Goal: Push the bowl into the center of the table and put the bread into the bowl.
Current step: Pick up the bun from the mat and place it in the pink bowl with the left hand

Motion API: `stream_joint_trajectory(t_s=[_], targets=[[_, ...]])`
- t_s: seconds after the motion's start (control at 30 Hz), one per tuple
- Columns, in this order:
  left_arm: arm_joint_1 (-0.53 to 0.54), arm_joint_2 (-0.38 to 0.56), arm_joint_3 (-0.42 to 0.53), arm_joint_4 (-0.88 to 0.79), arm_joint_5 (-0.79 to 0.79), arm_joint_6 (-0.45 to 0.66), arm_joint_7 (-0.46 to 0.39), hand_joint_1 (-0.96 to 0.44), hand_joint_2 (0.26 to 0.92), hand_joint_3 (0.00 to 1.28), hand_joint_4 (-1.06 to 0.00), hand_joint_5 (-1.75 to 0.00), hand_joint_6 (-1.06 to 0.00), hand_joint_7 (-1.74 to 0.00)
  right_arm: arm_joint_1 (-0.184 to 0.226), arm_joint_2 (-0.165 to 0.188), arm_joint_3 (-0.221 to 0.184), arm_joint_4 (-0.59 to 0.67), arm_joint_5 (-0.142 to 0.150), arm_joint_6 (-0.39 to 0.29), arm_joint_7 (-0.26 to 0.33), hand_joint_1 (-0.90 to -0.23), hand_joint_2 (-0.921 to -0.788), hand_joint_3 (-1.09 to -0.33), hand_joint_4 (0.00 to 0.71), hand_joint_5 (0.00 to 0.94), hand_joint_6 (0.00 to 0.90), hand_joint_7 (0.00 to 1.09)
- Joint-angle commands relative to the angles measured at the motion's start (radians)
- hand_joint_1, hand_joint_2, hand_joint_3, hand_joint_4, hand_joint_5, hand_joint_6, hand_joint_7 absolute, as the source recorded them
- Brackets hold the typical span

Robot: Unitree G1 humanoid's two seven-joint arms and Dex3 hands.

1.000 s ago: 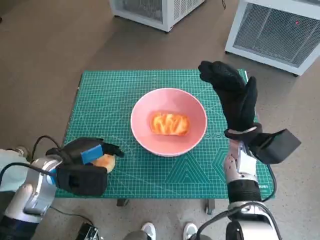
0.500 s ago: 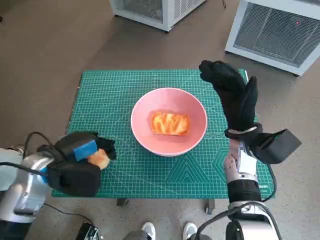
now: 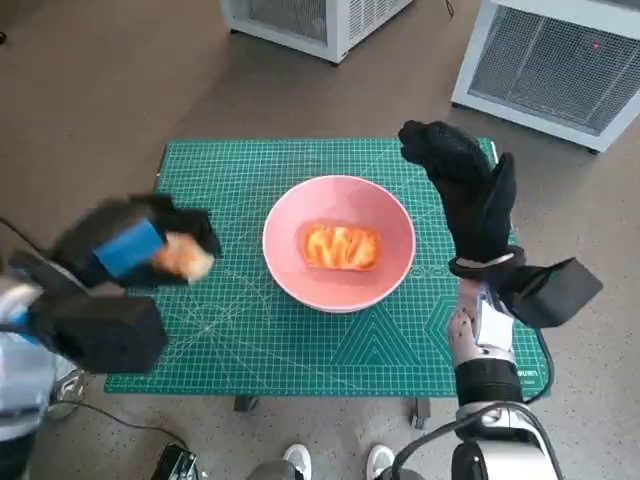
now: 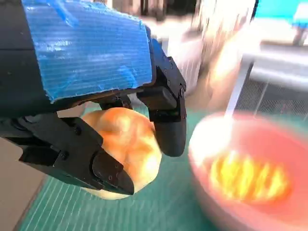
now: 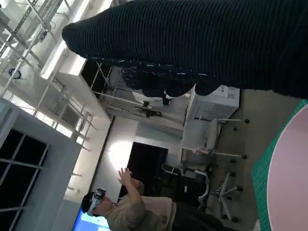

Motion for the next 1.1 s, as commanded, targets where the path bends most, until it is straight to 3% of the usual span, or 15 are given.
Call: stream_joint_trajectory(t_s=[0.03,0.4,0.63,1.1], targets=[[-0.087,-0.043,-0.018,-0.027,-0.005,0.018,0.028,0.0,0.92,0.03,-0.76,-1.1,-0.63,-1.15,0.018,0.006,0.0,0.015,0.003,0.012,0.003,-0.669,-0.921,-0.733,0.278,0.001,0.141,0.47],[-0.285,-0.159,-0.169,-0.028,0.063,0.058,0.021,0.0,0.913,0.03,-0.79,-1.05,-0.64,-1.17,0.03,0.003,0.0,0.002,0.004,0.012,0.003,-0.667,-0.921,-0.733,0.278,0.0,0.141,0.47],[-0.412,-0.237,-0.266,0.074,0.082,0.054,-0.006,0.0,0.913,0.03,-0.78,-1.06,-0.65,-1.15,0.042,-0.002,-0.004,-0.011,0.009,0.013,0.006,-0.668,-0.921,-0.733,0.275,0.0,0.139,0.47],[-0.473,-0.357,-0.359,0.322,0.088,-0.083,0.032,0.0,0.91,0.02,-0.77,-1.09,-0.69,-1.1,0.075,-0.017,-0.015,-0.06,0.012,0.025,-0.006,-0.68,-0.921,-0.736,0.267,0.001,0.13,0.47]])
